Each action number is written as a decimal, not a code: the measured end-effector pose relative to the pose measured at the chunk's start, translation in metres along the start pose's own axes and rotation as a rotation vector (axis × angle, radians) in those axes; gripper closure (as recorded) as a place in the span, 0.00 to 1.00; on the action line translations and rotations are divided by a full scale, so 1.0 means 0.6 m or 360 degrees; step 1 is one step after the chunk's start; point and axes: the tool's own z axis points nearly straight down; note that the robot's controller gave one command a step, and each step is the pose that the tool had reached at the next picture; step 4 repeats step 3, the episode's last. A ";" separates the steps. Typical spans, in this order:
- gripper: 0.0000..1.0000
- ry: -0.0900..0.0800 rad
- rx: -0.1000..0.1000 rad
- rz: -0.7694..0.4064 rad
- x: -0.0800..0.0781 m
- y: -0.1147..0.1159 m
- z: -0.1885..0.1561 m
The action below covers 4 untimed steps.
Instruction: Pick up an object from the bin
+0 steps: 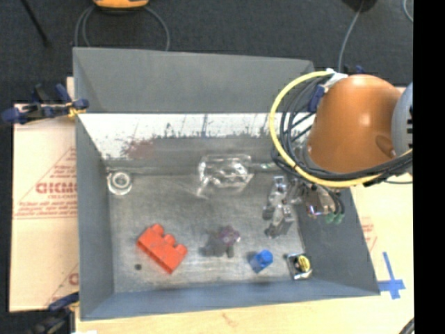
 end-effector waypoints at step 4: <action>1.00 0.0016 -0.0003 -0.0220 0.020 -0.043 0.230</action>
Offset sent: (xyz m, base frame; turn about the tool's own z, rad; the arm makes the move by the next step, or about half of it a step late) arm 0.0000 0.0000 0.0000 0.0000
